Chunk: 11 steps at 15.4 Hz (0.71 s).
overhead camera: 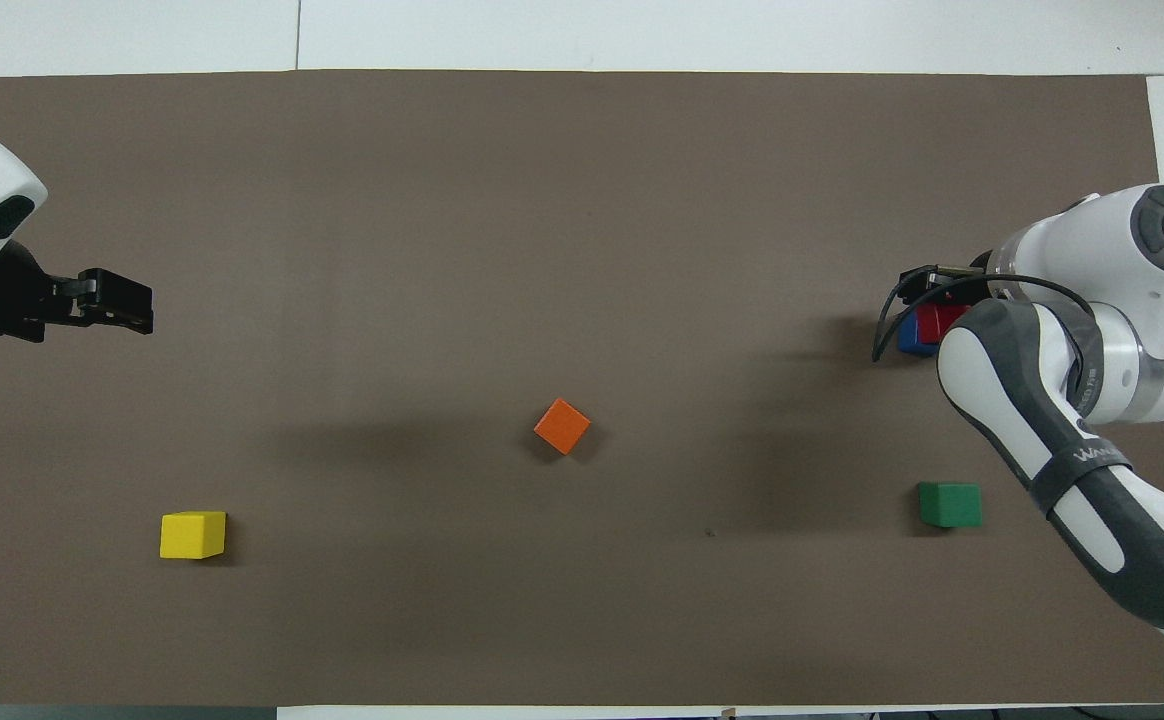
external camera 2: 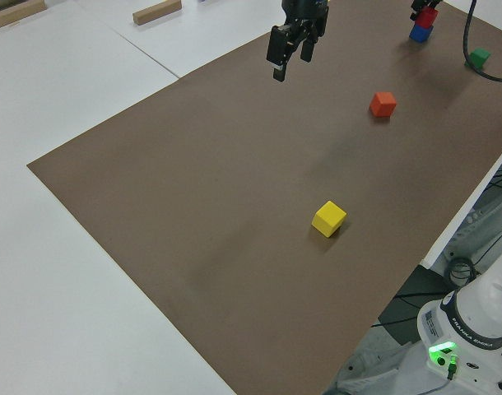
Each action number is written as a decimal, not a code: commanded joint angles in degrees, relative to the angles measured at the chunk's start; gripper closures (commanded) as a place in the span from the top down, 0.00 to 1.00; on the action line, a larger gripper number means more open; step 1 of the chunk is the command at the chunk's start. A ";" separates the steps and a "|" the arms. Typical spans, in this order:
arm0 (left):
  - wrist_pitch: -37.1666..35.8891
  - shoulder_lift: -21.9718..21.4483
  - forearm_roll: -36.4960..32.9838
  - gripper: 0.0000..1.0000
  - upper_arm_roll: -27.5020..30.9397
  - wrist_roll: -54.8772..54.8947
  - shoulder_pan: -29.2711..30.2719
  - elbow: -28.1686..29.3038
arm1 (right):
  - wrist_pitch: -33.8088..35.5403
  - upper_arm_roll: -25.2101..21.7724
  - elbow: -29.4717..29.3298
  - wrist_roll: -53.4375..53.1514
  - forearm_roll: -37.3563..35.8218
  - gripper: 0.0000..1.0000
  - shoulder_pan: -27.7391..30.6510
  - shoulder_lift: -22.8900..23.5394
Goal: Transfer red block to right arm and stack on blue block
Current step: 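Lower the red block onto the blue block and open the right gripper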
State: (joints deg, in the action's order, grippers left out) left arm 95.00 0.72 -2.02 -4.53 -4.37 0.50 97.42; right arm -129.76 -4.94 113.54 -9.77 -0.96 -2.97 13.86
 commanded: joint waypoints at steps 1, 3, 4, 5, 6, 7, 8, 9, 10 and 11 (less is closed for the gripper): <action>0.45 -0.63 0.17 1.00 0.58 0.15 -0.59 0.32 | 6.95 0.81 -4.28 -0.86 -0.80 1.00 0.16 -1.55; 0.45 -0.81 0.17 1.00 0.49 0.33 -0.76 0.32 | 11.78 1.68 -7.27 -0.60 -0.71 1.00 0.16 -2.61; 0.45 -0.90 0.17 1.00 0.49 0.15 -0.76 0.40 | 15.11 2.03 -9.11 -0.60 -0.54 1.00 0.16 -3.22; 0.45 -0.90 0.17 1.00 0.49 0.15 -0.76 0.32 | 18.28 2.30 -10.96 -0.42 0.16 1.00 0.25 -3.84; 0.45 -0.81 0.17 1.00 0.58 0.15 -0.76 0.40 | 21.36 2.48 -12.54 -0.42 1.30 1.00 0.16 -4.71; 0.45 -0.90 0.17 1.00 0.66 0.15 -0.76 0.40 | 23.39 2.48 -13.25 -0.07 2.27 1.00 0.16 -5.85; 0.45 -0.90 0.17 1.00 0.67 0.15 -0.76 0.40 | 24.89 2.56 -13.44 0.63 2.45 1.00 0.16 -7.60; 0.28 -0.90 0.17 1.00 0.58 0.15 -0.76 0.40 | 26.29 2.48 -13.52 0.89 2.45 1.00 0.16 -9.19; 0.45 -0.81 0.17 1.00 0.49 0.06 -0.76 0.32 | 27.96 2.48 -13.52 2.29 2.36 1.00 0.25 -10.51; 0.54 -0.81 0.17 1.00 0.49 0.06 -0.76 0.23 | 29.54 2.48 -13.61 5.09 2.36 1.00 0.25 -12.00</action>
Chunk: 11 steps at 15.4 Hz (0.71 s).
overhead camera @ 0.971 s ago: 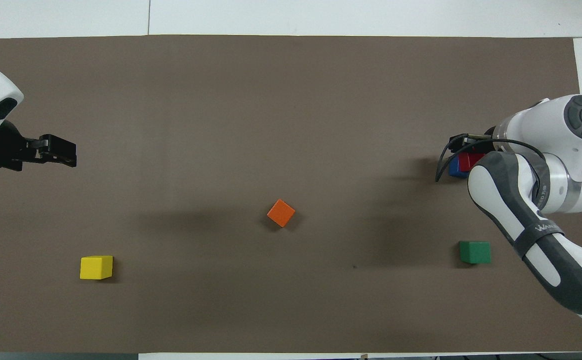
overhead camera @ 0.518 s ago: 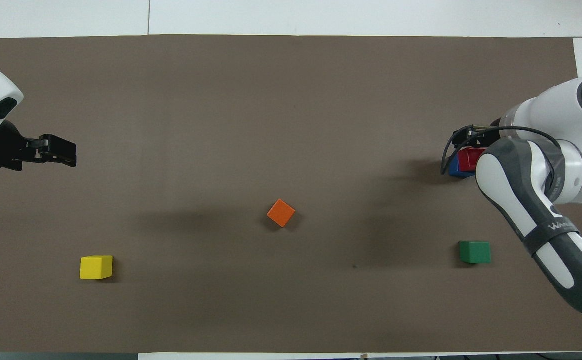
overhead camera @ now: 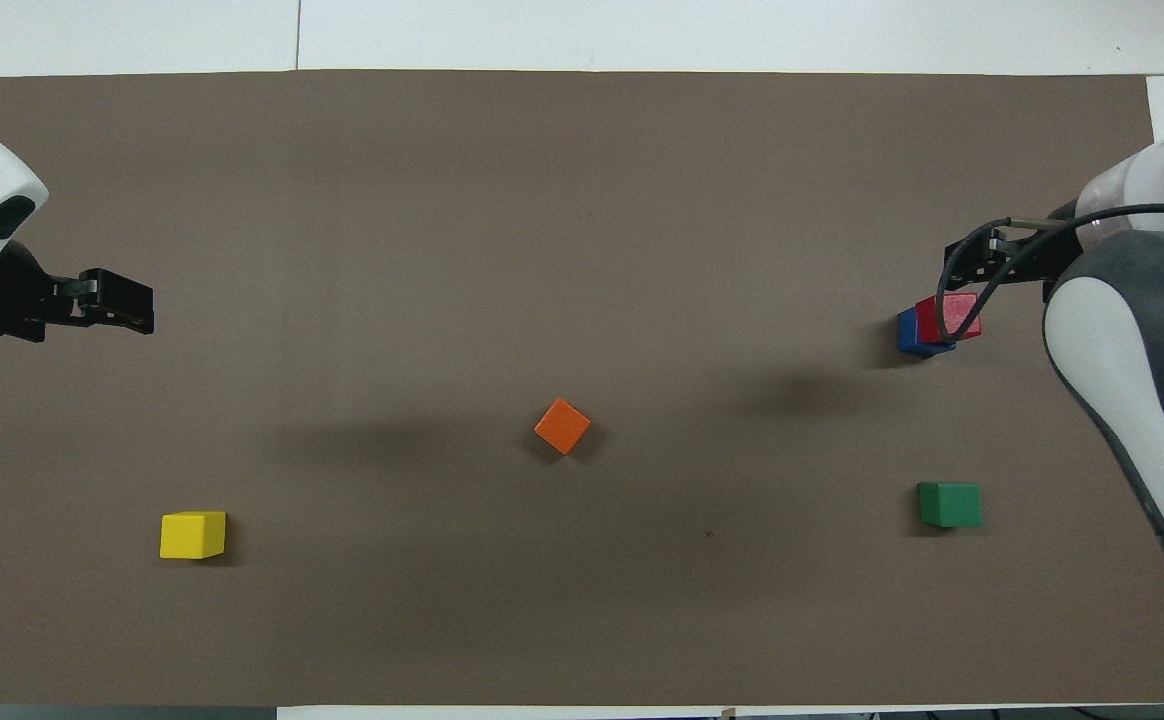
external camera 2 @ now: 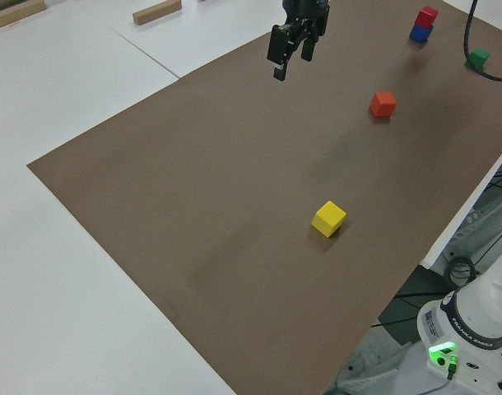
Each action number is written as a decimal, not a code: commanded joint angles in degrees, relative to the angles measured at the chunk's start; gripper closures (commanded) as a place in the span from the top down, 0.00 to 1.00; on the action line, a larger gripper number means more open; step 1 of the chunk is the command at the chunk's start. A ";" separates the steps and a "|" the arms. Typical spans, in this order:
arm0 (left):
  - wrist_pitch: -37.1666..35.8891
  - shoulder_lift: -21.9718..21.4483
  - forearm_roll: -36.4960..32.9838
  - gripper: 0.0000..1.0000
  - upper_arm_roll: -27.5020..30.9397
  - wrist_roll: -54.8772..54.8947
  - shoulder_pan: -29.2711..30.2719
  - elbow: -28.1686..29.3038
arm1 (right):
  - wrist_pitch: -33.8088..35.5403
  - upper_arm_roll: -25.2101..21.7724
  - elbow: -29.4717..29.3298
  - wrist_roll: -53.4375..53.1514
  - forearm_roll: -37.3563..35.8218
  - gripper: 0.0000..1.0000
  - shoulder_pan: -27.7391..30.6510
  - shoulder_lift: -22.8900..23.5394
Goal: Transfer red block to right arm and stack on blue block
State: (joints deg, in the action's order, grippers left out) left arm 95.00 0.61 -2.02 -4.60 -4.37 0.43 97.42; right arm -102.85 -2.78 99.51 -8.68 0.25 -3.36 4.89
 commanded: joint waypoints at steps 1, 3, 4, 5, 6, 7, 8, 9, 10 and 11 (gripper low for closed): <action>0.54 -0.78 0.17 1.00 0.64 0.15 -0.70 0.23 | 4.13 0.32 0.25 6.72 1.15 1.00 0.72 -4.00; 0.45 -0.87 0.17 1.00 0.91 0.24 -0.70 0.23 | 7.55 0.14 -1.24 8.85 1.15 1.00 1.24 -4.80; 0.36 -0.87 0.26 1.00 0.91 0.24 -0.61 0.14 | 10.10 0.05 -2.47 9.64 1.15 1.00 1.25 -4.80; 0.54 -0.96 0.78 1.00 0.91 0.24 -0.61 0.14 | 11.69 -0.04 -3.52 10.17 1.15 1.00 1.25 -4.71; 0.54 -0.96 1.40 1.00 1.00 0.24 -0.61 0.05 | 12.14 -0.21 -3.88 10.35 0.98 1.00 1.33 -4.71; 0.54 -0.96 1.92 1.00 1.08 0.15 -0.52 0.05 | 12.75 -0.30 -4.67 10.52 0.72 1.00 1.51 -4.54; 0.54 -0.96 2.10 1.00 1.17 0.15 -0.52 -0.21 | 14.06 -0.30 -5.81 11.05 0.45 1.00 1.60 -4.10; 0.54 -0.96 2.11 1.00 1.17 0.15 -0.52 -0.39 | 15.04 -0.39 -6.51 10.97 0.45 1.00 1.60 -4.01; 0.54 -0.87 2.11 1.00 1.17 0.24 -0.52 -0.82 | 15.22 -0.39 -6.52 10.96 0.54 1.00 1.60 -4.01; 0.54 -0.87 2.11 1.00 1.17 0.24 -0.52 -1.00 | 15.13 -0.39 -6.43 10.96 0.54 1.00 1.60 -4.01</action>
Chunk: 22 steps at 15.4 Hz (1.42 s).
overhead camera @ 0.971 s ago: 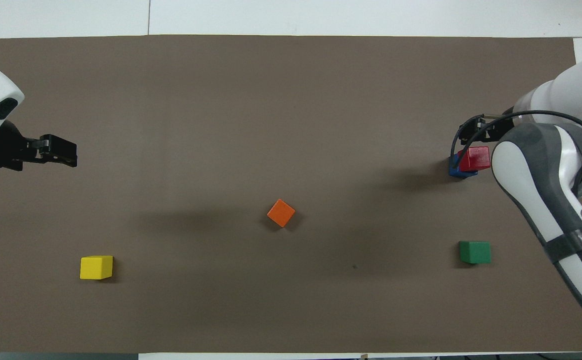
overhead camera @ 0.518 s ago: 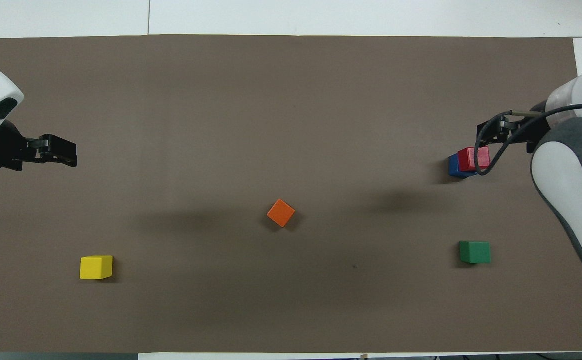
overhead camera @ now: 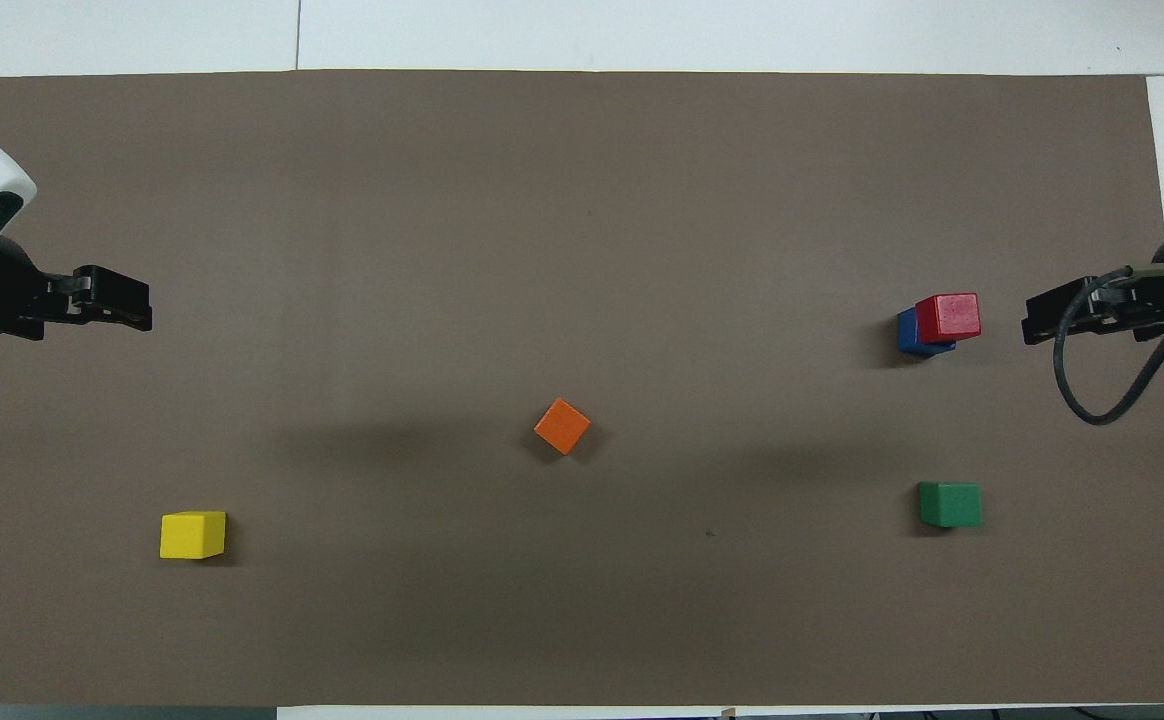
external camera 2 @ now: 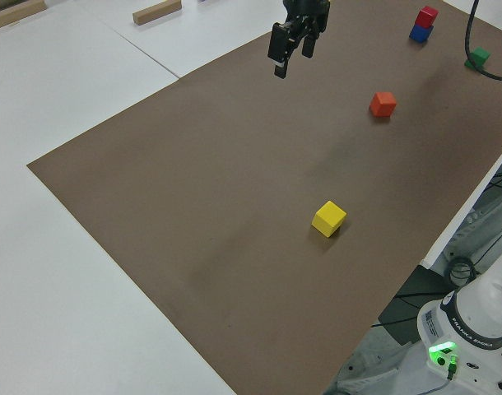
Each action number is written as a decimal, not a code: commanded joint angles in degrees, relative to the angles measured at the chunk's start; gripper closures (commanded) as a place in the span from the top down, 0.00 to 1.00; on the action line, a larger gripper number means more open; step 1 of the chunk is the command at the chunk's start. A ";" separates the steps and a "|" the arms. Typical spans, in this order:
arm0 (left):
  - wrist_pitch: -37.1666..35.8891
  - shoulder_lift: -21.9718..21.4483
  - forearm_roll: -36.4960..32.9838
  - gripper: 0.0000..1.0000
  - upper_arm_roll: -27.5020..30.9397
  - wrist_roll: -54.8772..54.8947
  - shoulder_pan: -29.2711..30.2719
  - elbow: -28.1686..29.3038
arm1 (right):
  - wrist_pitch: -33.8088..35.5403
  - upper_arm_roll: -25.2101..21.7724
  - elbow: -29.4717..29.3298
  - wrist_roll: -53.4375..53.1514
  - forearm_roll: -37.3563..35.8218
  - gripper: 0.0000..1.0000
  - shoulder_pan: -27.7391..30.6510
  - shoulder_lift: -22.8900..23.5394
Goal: Transfer red block to right arm and stack on blue block
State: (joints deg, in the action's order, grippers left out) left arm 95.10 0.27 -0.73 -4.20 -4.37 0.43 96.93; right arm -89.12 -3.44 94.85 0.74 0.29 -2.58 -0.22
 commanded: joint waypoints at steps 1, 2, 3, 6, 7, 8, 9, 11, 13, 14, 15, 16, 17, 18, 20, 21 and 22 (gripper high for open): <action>0.44 -0.62 0.90 1.00 0.78 0.33 -0.43 -0.60 | 1.23 0.28 -1.78 1.46 0.33 1.00 0.83 1.10; 0.44 -0.62 1.25 1.00 0.78 0.33 -0.43 -0.69 | 1.14 0.28 -1.86 1.37 0.32 1.00 0.91 1.10; 0.44 -0.54 1.51 1.00 0.86 0.33 -0.43 -1.04 | 0.88 0.19 -1.86 1.28 0.15 1.00 0.91 1.19; 0.62 -0.54 1.61 1.00 0.78 0.07 -0.43 -1.04 | 0.61 0.19 -1.69 0.84 0.06 1.00 0.91 1.19; 0.62 -0.54 1.52 1.00 0.52 0.33 -0.52 -1.13 | 0.44 0.19 -1.69 0.84 -0.03 1.00 0.91 1.19; 0.44 -0.62 1.52 1.00 0.34 0.33 -0.52 -1.04 | -0.43 0.19 -1.60 0.84 -0.64 1.00 1.09 1.10; 0.35 -0.71 1.52 1.00 0.42 0.33 -0.52 -1.04 | -1.23 0.19 -1.60 1.01 -0.99 1.00 1.53 1.19; 0.44 -0.71 1.60 1.00 0.78 0.42 -0.43 -1.04 | -1.41 0.19 -1.51 1.02 -1.26 1.00 1.53 1.19; 0.97 -0.54 1.60 1.00 -0.10 0.33 -0.69 -1.13 | -1.50 0.19 -1.34 0.93 -1.26 1.00 1.53 1.10; 1.49 -0.54 1.61 1.00 -0.10 0.42 -0.87 -1.48 | -1.50 0.19 -1.25 0.93 -1.26 1.00 1.53 1.10; 2.19 -0.54 1.61 1.00 -0.19 0.33 -0.87 -1.57 | -1.58 0.19 -1.25 0.93 -1.78 1.00 1.53 1.10; 2.46 -0.54 1.61 1.00 -0.36 0.24 -0.87 -1.57 | -1.67 0.28 -1.34 1.01 -3.09 1.00 1.44 1.10; 2.46 -0.54 1.61 1.00 -0.45 0.24 -0.87 -1.48 | -1.76 0.28 -1.34 1.28 -3.89 1.00 1.35 1.19; 2.38 -0.54 1.61 1.00 -0.37 0.33 -0.87 -1.48 | -2.37 0.28 -1.25 1.28 -3.98 1.00 1.35 1.10; 2.38 -0.54 1.61 1.00 -0.37 0.33 -0.87 -1.48 | -2.38 0.28 -1.25 1.02 -3.90 1.00 1.18 1.10; 2.38 -0.54 1.61 1.00 -0.37 0.33 -0.87 -1.48 | -2.38 0.28 -1.25 0.75 -3.90 1.00 1.18 1.10; 2.38 -0.54 1.61 1.00 -0.37 0.33 -0.87 -1.48 | -2.38 0.37 -1.25 0.66 -3.81 1.00 1.18 1.10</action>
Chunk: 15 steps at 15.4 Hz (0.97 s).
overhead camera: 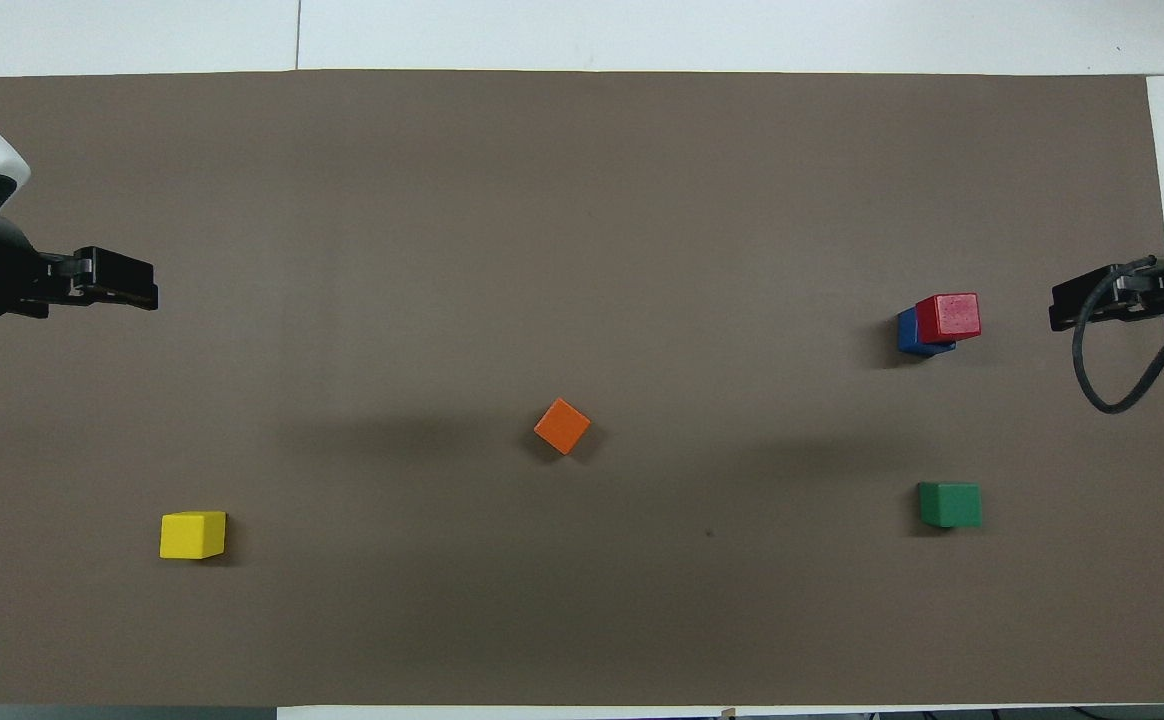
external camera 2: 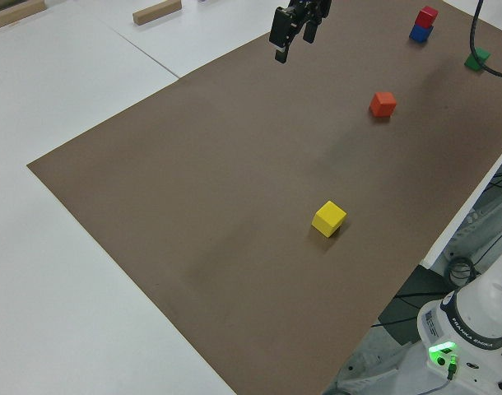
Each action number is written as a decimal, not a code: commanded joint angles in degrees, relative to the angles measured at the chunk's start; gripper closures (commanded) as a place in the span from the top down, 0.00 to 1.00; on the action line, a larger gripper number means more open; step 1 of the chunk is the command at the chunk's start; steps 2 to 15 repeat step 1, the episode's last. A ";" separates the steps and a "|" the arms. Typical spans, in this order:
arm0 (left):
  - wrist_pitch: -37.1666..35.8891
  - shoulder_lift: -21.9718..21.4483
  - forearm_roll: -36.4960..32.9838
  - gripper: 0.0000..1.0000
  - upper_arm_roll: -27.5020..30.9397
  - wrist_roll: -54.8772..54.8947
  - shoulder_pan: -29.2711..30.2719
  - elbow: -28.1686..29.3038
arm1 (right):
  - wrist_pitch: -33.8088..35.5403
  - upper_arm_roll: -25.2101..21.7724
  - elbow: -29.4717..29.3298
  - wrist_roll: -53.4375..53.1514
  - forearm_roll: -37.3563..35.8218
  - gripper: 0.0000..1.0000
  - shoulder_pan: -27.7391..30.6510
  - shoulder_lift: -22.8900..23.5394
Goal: Transfer red block to right arm and stack on blue block
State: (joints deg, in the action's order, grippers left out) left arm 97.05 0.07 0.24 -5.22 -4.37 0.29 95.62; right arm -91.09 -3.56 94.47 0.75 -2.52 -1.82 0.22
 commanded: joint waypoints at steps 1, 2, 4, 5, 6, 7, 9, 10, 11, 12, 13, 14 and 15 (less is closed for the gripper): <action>0.33 -0.33 0.64 1.00 0.65 0.33 -0.73 -0.17 | -0.40 0.48 -0.86 0.66 -0.90 1.00 0.41 0.66; 0.33 -0.33 0.64 1.00 0.65 0.33 -0.73 -0.17 | -0.40 0.48 -0.86 0.66 -0.90 1.00 0.41 0.66; 0.33 -0.33 0.64 1.00 0.65 0.33 -0.73 -0.17 | -0.40 0.48 -0.86 0.66 -0.90 1.00 0.41 0.66; 0.33 -0.33 0.64 1.00 0.65 0.33 -0.73 -0.17 | -0.40 0.48 -0.86 0.66 -0.90 1.00 0.41 0.66; 0.33 -0.33 0.64 1.00 0.65 0.33 -0.73 -0.17 | -0.40 0.48 -0.86 0.66 -0.90 1.00 0.41 0.66; 0.33 -0.33 0.64 1.00 0.65 0.33 -0.73 -0.17 | -0.40 0.48 -0.86 0.66 -0.90 1.00 0.41 0.66; 0.33 -0.33 0.64 1.00 0.65 0.33 -0.73 -0.17 | -0.40 0.48 -0.86 0.66 -0.90 1.00 0.41 0.66; 0.33 -0.33 0.64 1.00 0.65 0.33 -0.73 -0.17 | -0.40 0.48 -0.86 0.66 -0.90 1.00 0.41 0.66; 0.33 -0.33 0.64 1.00 0.65 0.33 -0.73 -0.17 | -0.40 0.48 -0.86 0.66 -0.90 1.00 0.41 0.66; 0.33 -0.33 0.64 1.00 0.65 0.33 -0.73 -0.17 | -0.40 0.48 -0.86 0.66 -0.90 1.00 0.41 0.66; 0.33 -0.33 0.64 1.00 0.65 0.33 -0.73 -0.17 | -0.40 0.48 -0.86 0.66 -0.90 1.00 0.41 0.66; 0.33 -0.33 0.64 1.00 0.65 0.33 -0.73 -0.17 | -0.40 0.48 -0.86 0.66 -0.90 1.00 0.41 0.66; 0.33 -0.33 0.64 1.00 0.65 0.33 -0.73 -0.17 | -0.40 0.48 -0.86 0.66 -0.90 1.00 0.41 0.66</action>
